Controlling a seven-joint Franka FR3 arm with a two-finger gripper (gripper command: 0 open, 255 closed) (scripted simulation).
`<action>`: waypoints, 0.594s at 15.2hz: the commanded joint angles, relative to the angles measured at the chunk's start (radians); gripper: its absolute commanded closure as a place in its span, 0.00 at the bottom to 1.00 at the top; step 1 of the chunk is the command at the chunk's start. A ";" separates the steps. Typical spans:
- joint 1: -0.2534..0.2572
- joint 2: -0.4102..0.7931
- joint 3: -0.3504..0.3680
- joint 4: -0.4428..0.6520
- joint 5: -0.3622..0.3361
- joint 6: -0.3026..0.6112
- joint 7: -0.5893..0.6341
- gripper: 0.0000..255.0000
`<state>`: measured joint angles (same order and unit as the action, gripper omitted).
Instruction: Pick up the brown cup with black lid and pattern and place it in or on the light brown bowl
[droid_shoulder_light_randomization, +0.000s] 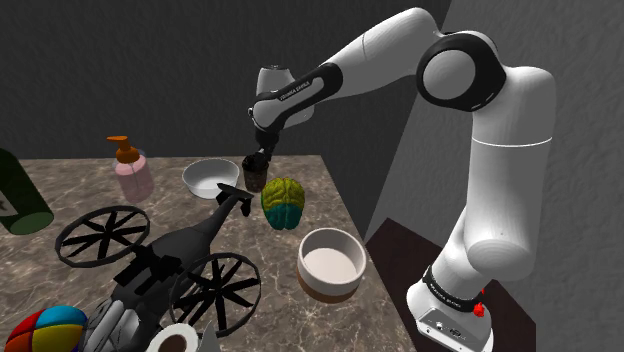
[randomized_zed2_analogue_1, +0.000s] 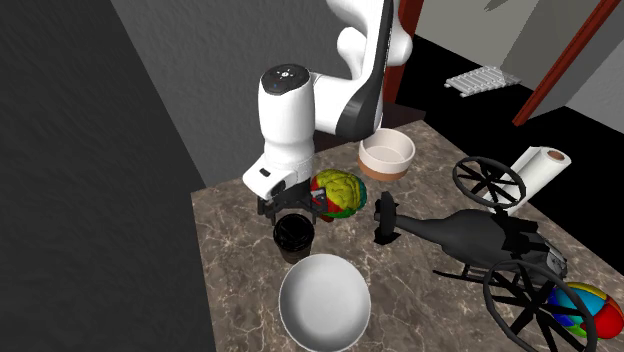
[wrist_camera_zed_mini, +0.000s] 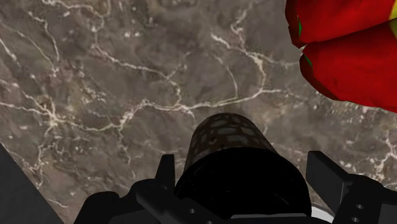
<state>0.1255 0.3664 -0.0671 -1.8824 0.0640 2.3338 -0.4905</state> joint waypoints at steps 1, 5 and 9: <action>0.000 0.001 0.000 0.000 0.000 0.002 0.000 0.00; 0.000 0.001 0.000 0.000 0.000 0.002 0.000 0.00; 0.000 0.001 0.000 0.000 0.000 0.002 0.000 1.00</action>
<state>0.1255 0.3671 -0.0669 -1.8821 0.0643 2.3353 -0.4906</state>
